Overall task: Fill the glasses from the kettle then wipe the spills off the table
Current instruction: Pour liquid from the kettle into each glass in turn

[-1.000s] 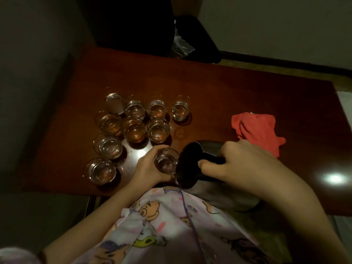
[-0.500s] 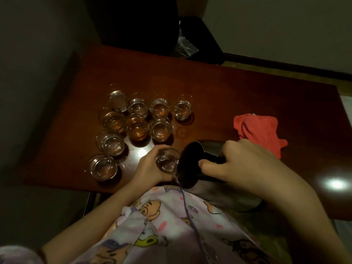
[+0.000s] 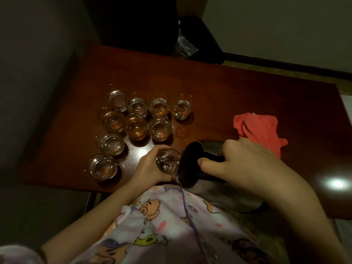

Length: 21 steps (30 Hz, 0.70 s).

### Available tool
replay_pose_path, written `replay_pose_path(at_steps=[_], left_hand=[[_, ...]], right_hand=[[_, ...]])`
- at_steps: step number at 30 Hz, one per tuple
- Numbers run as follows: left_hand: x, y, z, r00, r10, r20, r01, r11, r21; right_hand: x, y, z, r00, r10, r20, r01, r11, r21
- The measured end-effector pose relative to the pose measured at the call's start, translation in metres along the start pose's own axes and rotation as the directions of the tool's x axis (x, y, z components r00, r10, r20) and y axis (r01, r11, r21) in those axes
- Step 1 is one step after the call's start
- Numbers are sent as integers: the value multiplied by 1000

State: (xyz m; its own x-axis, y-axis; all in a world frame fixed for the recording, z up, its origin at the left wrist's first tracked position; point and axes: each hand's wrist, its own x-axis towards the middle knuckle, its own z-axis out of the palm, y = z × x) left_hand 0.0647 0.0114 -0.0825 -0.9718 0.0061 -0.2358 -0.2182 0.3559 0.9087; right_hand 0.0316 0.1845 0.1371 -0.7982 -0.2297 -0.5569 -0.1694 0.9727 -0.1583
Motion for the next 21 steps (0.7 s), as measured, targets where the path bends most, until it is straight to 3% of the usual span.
replay_pose_path(at_steps=[21], left_hand=[[-4,2,2,1000,-8,28,10,997,-82]], right_hand=[[2,2,0,999,-31,18,33,996,-84]])
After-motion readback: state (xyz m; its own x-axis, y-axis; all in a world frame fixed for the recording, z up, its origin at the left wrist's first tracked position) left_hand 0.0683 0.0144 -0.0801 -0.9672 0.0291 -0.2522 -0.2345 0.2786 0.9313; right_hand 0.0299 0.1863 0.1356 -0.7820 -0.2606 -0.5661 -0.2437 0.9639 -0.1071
